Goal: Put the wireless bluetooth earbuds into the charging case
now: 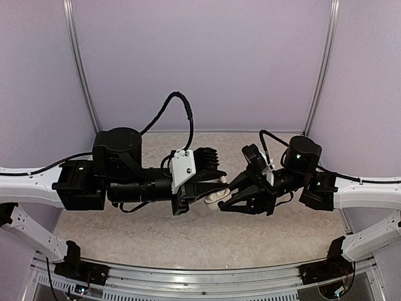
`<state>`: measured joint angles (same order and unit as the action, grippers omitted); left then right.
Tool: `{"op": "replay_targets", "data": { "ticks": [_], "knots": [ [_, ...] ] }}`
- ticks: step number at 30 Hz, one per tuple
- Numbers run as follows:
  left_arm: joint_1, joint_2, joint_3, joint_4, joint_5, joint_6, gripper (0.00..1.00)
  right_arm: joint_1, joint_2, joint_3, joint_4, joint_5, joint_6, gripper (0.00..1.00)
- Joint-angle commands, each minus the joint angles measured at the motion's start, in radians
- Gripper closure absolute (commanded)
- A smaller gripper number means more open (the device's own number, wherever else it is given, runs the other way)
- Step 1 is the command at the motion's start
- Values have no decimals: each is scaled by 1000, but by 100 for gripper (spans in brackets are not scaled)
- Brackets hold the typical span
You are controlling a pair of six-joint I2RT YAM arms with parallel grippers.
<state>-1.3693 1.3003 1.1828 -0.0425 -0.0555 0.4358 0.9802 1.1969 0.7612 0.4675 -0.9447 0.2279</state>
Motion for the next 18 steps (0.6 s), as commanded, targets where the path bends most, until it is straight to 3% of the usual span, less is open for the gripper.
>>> {"op": "replay_targets", "data": {
  "ticks": [1, 18],
  "knots": [
    [-15, -15, -8, -2, 17, 6, 92, 6, 10, 38, 26, -20, 8, 100],
    [-24, 18, -9, 8, -57, 7, 92, 6, -1, 36, 34, -32, 1, 100]
  ]
}}
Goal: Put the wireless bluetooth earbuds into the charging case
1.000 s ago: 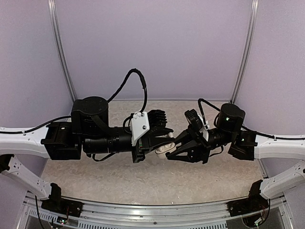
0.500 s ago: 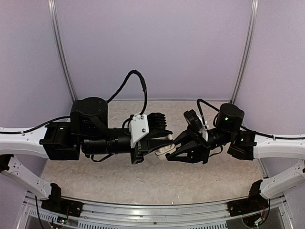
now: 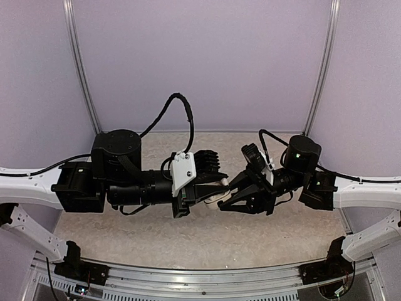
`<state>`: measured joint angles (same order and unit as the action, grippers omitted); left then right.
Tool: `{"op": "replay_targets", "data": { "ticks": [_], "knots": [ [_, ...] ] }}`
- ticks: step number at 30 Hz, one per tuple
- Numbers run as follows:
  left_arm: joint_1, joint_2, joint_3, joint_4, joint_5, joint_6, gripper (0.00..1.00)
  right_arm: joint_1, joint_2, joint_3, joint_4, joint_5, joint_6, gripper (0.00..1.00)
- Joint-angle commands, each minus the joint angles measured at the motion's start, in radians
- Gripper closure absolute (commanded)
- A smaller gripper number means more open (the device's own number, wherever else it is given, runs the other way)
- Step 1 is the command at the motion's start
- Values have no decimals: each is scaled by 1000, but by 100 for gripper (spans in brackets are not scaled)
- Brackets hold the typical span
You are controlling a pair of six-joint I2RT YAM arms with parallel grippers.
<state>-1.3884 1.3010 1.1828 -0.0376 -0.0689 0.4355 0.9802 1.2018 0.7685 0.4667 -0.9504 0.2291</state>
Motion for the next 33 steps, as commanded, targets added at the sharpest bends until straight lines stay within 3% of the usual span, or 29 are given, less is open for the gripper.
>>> {"op": "replay_targets", "data": {
  "ticks": [1, 33],
  "knots": [
    [-4, 19, -7, 2, -51, 8, 92, 6, -6, 29, 32, -28, -1, 100],
    [-17, 21, 6, -61, -14, 3, 93, 6, -16, 30, 18, -23, -23, 100]
  ]
}}
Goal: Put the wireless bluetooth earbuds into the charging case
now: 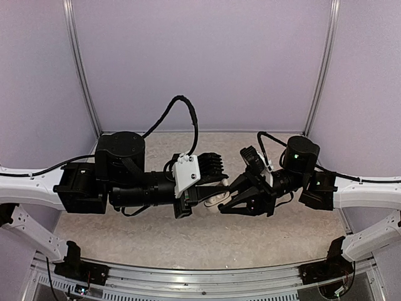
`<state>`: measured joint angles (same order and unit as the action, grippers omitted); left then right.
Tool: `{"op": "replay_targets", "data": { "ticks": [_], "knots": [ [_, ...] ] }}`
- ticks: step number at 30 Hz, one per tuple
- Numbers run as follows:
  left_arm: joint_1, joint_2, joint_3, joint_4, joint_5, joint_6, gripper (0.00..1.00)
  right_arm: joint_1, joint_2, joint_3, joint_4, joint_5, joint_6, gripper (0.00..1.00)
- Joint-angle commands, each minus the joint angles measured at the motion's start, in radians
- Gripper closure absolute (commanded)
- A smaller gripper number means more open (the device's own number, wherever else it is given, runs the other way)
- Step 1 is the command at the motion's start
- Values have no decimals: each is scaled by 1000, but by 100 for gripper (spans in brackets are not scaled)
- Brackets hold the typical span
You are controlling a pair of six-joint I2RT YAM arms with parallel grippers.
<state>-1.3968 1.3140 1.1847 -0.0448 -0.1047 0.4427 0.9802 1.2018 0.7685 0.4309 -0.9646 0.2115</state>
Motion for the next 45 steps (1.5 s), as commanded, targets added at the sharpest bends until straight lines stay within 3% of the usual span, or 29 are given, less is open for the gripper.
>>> {"op": "replay_targets", "data": {
  "ticks": [1, 11, 23, 45],
  "knots": [
    [-8, 11, 9, -57, 26, -4, 92, 6, -15, 31, 53, -9, -5, 100],
    [-9, 9, 12, -78, 89, -9, 92, 6, -16, 31, 48, -7, -8, 100],
    [-15, 56, 24, -53, -65, -15, 92, 6, -18, 35, 42, -13, -12, 100],
    [-18, 17, -5, -91, -3, -37, 92, 6, -48, 37, 14, 21, -41, 100]
  ]
}}
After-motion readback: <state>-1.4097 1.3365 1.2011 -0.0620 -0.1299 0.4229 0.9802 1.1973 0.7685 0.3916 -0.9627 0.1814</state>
